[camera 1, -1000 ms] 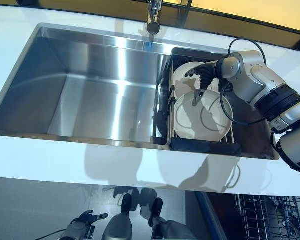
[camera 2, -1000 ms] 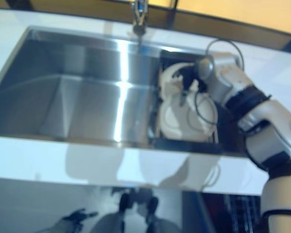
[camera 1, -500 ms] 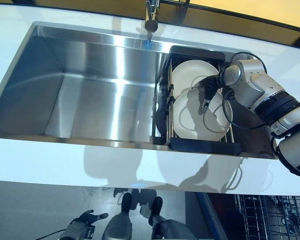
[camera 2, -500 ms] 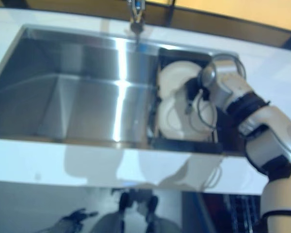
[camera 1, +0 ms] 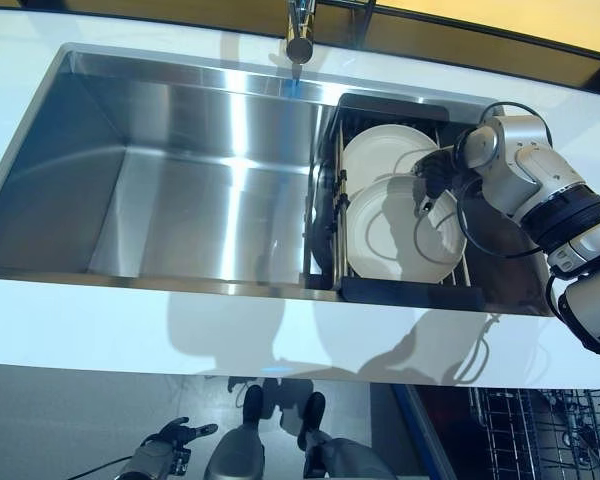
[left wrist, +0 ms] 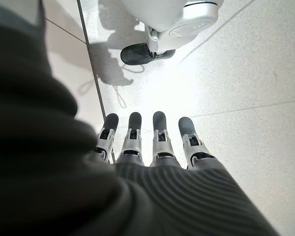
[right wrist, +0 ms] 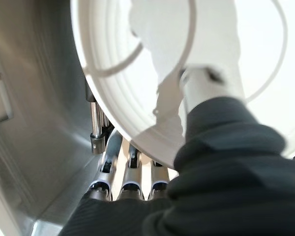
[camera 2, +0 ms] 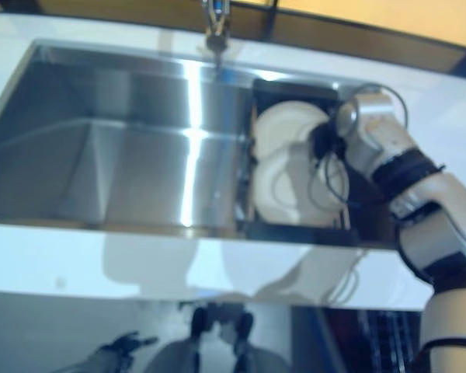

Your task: Take plates into dishwasher

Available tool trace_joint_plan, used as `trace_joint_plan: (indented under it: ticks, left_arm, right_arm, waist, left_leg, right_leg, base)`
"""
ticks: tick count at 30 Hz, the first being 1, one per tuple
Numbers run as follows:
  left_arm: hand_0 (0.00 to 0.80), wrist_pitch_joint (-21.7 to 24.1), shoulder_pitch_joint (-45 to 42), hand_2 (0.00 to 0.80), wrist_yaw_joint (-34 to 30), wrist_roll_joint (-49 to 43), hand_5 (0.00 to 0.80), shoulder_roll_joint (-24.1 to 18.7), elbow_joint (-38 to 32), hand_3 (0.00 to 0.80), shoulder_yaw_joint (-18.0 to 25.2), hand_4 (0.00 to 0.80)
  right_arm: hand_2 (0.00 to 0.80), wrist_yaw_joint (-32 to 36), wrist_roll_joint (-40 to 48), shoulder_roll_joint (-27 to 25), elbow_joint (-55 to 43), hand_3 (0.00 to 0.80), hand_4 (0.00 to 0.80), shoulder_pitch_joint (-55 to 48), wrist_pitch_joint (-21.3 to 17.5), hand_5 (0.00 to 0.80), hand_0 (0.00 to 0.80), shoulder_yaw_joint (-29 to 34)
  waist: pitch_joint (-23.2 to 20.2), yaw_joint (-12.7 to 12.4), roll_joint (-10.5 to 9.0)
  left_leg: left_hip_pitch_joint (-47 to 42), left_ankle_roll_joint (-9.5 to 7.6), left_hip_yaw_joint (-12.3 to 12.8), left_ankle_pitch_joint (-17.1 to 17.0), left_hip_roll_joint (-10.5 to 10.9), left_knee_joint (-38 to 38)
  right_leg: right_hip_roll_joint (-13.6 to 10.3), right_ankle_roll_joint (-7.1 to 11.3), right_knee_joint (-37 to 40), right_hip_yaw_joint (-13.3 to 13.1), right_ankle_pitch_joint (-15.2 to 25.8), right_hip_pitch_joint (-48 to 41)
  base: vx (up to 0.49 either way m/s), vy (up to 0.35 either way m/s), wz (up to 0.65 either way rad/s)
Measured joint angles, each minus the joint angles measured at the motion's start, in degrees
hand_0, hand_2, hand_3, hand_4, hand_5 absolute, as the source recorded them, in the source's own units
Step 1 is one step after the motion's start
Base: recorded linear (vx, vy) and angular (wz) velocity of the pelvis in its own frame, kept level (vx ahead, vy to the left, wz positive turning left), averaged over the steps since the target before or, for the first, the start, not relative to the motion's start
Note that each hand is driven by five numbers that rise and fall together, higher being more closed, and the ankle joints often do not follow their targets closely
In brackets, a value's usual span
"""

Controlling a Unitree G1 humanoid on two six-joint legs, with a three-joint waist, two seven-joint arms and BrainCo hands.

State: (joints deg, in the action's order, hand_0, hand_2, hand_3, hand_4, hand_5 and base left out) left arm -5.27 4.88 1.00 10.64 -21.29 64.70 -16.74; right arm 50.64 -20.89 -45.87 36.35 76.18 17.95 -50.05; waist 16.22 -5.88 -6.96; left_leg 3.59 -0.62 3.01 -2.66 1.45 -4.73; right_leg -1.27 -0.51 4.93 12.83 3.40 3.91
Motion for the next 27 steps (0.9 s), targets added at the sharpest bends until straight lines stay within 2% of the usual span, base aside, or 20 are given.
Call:
trace_joint_plan:
  ticks: [8,16,27]
  left_arm:
    - [0.0,0.01,0.06,0.0,0.01,0.03,0.0,-0.01,0.06,0.0,0.03,0.0]
    - [0.0,0.14,0.11,0.0,0.04,0.02,0.0,0.06,0.05,0.0,0.02,0.0]
    - [0.0,0.98,-0.05,0.0,0.04,-0.95,0.0,0.24,0.15,0.0,0.03,0.0]
  right_arm:
    - [0.8,-3.25,4.0,0.19,0.2,0.8,0.8,-1.13,2.72,0.8,0.8,1.6]
    - [0.8,-9.52,10.47,0.17,1.66,0.8,0.8,-1.62,2.39,0.8,0.8,2.14]
    - [0.8,-22.02,11.64,-1.51,5.62,0.8,0.8,2.56,0.8,0.8,0.8,2.01]
  waist:
    - [0.23,0.06,0.03]
    - [0.43,0.25,0.34]
    - [0.11,0.21,0.38]
  left_leg:
    - [-0.04,-0.01,0.01,-0.01,0.0,0.01]
    - [-0.97,-0.02,0.03,-0.01,-0.03,0.02]
    - [-2.73,-0.02,0.15,-0.02,-0.08,0.01]
  right_leg:
    - [-0.01,0.0,0.0,0.03,0.0,-0.08]
    - [0.0,0.0,0.01,0.02,0.0,-0.93]
    - [0.05,0.0,0.01,-0.1,0.0,-2.66]
  base:
    - [0.0,0.0,0.0]
    - [0.0,0.0,0.0]
    - [0.006,-0.001,0.0]
